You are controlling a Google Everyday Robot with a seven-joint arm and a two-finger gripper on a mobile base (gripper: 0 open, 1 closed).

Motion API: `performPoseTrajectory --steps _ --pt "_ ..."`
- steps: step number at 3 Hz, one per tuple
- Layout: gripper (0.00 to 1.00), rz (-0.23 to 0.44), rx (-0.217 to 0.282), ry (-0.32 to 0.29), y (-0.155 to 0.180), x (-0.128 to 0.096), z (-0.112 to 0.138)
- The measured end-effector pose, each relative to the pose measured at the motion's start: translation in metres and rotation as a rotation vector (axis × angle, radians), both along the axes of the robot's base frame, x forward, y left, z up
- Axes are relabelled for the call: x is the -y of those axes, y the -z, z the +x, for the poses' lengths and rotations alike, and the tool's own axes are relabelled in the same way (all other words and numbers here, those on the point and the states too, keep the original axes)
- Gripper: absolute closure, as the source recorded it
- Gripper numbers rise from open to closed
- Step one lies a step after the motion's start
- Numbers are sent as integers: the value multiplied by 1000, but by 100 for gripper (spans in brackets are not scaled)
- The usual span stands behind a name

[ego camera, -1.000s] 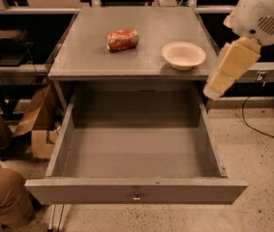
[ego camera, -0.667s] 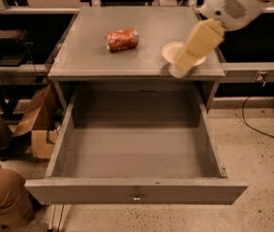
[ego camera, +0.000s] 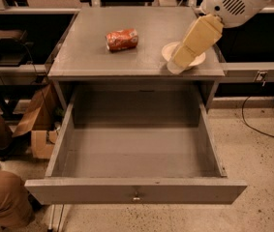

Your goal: Place coke can into top drawer

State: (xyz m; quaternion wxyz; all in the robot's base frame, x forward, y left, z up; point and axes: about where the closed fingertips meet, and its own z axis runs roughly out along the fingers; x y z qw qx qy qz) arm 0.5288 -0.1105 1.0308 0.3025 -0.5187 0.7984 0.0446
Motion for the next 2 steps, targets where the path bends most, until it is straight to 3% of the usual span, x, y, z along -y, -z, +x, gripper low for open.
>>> performPoseTrajectory --steps 1,2 --pt "0 7 -6 57 7 -7 12" --pt "0 117 -7 238 39 -28 55"
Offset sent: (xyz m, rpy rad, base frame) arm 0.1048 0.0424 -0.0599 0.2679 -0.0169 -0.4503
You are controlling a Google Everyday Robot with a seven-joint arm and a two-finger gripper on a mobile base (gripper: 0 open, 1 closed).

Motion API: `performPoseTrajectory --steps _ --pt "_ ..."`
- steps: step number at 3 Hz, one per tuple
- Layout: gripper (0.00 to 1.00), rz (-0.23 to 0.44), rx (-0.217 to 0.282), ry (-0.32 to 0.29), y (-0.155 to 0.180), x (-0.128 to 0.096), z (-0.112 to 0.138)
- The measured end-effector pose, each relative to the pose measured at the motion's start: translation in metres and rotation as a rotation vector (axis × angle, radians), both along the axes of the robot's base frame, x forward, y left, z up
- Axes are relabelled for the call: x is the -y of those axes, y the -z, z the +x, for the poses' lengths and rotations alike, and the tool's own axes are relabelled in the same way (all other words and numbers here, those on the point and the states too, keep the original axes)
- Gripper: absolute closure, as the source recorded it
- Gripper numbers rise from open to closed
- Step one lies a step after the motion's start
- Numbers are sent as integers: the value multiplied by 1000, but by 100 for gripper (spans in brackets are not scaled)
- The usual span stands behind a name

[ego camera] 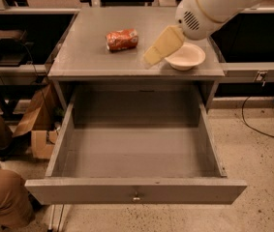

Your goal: Place coke can into top drawer

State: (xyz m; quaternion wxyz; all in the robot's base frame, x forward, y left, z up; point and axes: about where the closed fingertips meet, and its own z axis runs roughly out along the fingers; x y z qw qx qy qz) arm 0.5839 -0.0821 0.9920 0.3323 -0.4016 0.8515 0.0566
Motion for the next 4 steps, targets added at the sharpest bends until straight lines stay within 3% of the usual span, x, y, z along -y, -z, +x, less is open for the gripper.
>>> performPoseTrajectory --steps 1,2,3,4 --pt "0 78 51 135 17 -19 45" --pt "0 138 51 193 9 -21 48" --pt "0 138 51 193 9 -21 48" --pt "0 120 53 213 15 -43 58"
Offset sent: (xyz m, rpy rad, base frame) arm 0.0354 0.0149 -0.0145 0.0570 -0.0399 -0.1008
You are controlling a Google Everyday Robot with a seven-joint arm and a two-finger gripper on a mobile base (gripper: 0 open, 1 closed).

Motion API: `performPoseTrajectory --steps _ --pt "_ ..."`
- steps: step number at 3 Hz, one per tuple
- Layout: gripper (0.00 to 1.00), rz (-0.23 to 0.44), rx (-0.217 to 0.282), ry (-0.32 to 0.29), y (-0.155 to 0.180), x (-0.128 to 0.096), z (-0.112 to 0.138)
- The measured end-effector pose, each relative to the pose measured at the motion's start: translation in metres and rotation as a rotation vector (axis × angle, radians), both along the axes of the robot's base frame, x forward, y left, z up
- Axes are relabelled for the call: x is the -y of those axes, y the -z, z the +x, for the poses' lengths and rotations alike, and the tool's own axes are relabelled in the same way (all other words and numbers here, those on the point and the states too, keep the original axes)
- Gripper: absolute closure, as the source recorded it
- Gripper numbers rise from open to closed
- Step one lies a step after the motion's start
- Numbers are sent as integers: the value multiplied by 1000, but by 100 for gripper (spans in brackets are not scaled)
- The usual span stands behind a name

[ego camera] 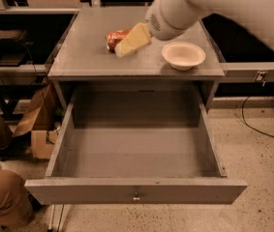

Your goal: Place coke can into top drawer

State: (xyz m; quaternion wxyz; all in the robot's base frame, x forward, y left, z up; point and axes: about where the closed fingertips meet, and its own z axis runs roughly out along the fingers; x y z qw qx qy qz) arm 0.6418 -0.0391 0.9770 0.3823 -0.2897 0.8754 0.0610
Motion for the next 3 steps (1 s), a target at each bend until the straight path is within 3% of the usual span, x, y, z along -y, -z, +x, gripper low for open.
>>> performPoseTrajectory --steps 1,2,3 --pt "0 -56 -11 42 26 -51 35" --pt "0 -55 -7 160 43 -104 75" --pt "0 -50 -12 162 43 -100 73"
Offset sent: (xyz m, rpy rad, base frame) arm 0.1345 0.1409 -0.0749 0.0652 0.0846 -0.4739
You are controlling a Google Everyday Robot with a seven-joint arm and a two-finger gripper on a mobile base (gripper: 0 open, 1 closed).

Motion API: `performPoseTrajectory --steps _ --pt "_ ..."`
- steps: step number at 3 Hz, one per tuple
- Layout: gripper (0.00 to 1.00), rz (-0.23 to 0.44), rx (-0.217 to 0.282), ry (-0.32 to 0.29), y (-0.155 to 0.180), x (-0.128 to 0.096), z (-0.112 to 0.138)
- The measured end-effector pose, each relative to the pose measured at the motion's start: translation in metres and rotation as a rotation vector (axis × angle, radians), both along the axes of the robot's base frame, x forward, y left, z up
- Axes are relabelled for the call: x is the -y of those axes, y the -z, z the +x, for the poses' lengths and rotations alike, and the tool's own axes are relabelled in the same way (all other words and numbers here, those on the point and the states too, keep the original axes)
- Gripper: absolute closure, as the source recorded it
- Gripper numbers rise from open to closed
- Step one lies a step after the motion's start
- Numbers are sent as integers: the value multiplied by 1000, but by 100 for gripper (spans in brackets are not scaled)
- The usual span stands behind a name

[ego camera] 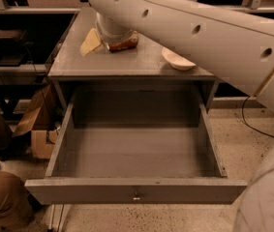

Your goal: Place coke can into top drawer

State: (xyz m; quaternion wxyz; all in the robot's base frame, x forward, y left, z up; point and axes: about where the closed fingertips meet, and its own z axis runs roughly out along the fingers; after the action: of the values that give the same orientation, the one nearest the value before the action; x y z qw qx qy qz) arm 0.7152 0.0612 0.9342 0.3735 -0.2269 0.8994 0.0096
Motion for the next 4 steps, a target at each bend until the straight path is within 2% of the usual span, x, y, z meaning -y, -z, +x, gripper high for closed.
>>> performPoseTrajectory --steps 1,4 --pt "0 28 15 13 1 -1 14" --pt "0 162 48 -5 12 10 114"
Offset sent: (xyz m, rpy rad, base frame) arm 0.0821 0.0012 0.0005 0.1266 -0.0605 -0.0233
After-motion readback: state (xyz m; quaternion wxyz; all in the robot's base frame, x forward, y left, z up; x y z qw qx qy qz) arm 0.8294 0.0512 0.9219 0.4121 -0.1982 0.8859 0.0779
